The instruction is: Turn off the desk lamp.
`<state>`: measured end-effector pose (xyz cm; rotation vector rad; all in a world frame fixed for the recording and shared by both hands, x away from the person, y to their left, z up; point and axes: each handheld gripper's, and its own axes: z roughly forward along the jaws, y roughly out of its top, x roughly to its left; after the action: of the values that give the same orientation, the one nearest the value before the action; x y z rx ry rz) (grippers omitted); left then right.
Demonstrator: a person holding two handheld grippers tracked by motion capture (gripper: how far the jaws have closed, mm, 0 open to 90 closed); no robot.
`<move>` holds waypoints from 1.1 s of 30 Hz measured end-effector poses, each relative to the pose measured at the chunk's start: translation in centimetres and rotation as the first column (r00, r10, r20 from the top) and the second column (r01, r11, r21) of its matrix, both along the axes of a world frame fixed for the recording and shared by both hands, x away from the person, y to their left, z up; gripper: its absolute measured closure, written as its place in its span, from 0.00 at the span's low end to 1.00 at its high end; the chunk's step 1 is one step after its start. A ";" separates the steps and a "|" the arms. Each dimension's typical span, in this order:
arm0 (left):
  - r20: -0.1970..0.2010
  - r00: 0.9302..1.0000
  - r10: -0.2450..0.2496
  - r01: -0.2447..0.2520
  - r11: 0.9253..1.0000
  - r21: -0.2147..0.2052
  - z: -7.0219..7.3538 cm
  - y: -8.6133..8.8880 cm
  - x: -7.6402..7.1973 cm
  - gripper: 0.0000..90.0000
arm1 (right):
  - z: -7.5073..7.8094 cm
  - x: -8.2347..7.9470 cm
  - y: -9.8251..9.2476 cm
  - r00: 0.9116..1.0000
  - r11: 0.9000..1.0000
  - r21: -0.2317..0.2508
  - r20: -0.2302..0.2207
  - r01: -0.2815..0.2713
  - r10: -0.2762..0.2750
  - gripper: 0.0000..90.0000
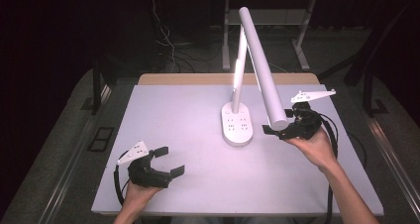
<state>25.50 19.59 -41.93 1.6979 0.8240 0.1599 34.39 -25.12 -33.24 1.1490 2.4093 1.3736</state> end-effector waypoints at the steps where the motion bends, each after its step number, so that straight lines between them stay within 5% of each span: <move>1: 0.000 1.000 0.000 0.000 1.000 0.001 0.0 0.0 0.0 0.00 | 0.0 0.2 0.1 1.000 1.000 0.003 -0.003 0.000 0.000 0.05; 22: -0.002 1.000 -0.001 0.001 1.000 -0.003 0.0 0.1 0.1 0.00 | -0.9 4.1 1.1 0.998 0.999 0.028 -0.045 0.034 -0.032 0.07; 33: -0.001 1.000 -0.002 0.002 1.000 -0.003 0.0 0.1 0.1 0.00 | -1.5 6.7 1.9 0.995 0.998 0.002 -0.070 0.068 -0.068 0.07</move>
<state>25.62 19.69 -41.95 1.6961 0.8230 0.1563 41.12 -23.20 -34.77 1.2881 2.3902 1.3412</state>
